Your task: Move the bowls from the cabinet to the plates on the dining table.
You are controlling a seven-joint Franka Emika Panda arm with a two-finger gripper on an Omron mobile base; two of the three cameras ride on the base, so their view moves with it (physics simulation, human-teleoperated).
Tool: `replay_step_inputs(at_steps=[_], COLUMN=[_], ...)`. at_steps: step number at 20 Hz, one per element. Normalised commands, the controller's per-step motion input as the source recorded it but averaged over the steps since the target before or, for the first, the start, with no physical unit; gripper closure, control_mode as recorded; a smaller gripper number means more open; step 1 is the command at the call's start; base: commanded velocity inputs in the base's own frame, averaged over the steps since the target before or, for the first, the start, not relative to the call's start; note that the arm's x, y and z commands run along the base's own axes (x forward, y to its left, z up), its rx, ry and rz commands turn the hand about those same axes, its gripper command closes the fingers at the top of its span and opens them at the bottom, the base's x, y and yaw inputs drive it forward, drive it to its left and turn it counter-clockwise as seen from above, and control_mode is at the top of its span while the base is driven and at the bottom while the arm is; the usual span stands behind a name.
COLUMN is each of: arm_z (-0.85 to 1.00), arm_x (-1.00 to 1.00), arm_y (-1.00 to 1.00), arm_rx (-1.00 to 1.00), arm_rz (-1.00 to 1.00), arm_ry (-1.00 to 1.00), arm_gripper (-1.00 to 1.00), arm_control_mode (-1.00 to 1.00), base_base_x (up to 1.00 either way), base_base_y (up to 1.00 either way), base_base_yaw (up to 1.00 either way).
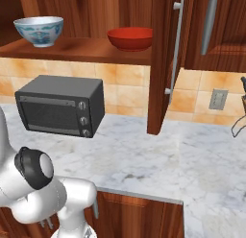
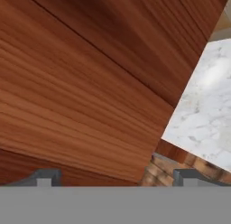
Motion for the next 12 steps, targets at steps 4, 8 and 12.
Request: replay_step_inputs(at_steps=[4,8,12], arm_z=[0.23,0.12,0.00], arm_x=[-0.10,-0.35,-0.54], arm_y=[-0.90,-0.84,-0.73], arm_rx=[0.00,-0.07,-0.22], arm_rz=[0.00,0.01,0.04], arm_ry=[0.00,-0.01,-0.02], arm_gripper=[-1.00,-1.00,-1.00], arm_control_mode=[-1.00,-1.00,-1.00], base_base_x=[0.00,0.00,0.00], base_base_y=[0.00,0.00,0.00], base_base_yaw=[0.00,0.00,0.00])
